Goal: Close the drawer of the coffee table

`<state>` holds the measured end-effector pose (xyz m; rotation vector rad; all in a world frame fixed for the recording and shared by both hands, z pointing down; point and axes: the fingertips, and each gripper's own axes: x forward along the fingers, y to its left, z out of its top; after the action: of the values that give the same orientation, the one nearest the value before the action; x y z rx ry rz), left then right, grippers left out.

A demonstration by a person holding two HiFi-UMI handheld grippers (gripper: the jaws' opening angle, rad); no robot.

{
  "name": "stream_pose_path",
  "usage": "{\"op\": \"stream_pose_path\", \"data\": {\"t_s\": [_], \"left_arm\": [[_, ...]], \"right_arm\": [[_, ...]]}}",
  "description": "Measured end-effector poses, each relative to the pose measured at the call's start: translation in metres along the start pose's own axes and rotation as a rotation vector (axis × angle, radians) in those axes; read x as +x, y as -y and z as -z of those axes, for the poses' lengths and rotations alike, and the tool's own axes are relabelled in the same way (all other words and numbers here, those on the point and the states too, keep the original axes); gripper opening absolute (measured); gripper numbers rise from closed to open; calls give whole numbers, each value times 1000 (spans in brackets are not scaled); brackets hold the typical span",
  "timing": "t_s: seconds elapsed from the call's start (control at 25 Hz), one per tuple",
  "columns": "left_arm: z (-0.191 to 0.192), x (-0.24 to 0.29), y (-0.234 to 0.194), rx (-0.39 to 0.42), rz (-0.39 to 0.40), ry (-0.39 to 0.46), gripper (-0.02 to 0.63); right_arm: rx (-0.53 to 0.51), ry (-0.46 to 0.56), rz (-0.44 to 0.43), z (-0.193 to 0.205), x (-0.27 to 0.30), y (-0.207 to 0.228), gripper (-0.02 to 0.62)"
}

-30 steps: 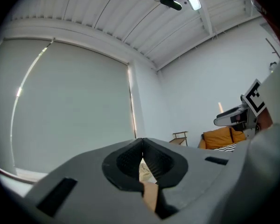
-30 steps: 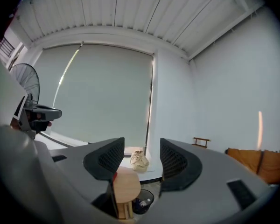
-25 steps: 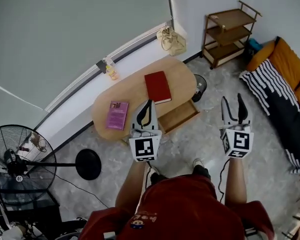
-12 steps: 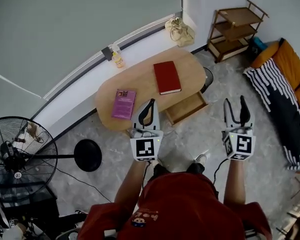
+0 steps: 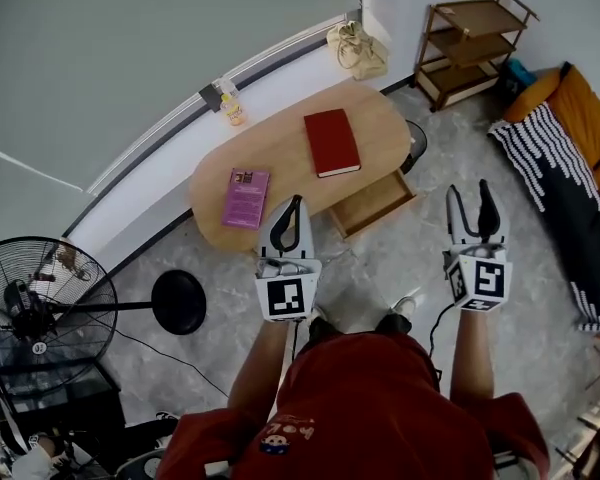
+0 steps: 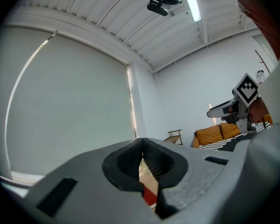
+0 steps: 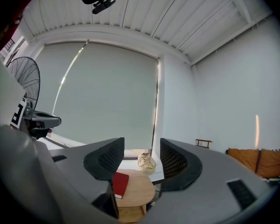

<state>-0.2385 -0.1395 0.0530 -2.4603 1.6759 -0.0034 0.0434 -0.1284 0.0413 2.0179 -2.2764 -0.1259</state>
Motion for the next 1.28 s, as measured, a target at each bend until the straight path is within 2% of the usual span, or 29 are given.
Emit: {"op": "stream_pose_path", "data": {"t_s": [0.2,0.64,0.92,1.04,1.28], "left_arm": [[5,-7,15,-21,15,32,8],[56,-17,39,-19,14,-103,8],[133,-18,57,-58,24,-230,8],[173,-18,66,-68,39,-260,8],[282,-37,79,-128,46,-379,8]], "right_arm": [[20,-20,-15,19,-7,1,219],[72,-146,-84,93,-17,-11,219],[91,-288,-170,183,-10,-35,219],[105,-292,-196,221,-4,-48,221],[122,-368,-227,309,-6,-76,226]]}}
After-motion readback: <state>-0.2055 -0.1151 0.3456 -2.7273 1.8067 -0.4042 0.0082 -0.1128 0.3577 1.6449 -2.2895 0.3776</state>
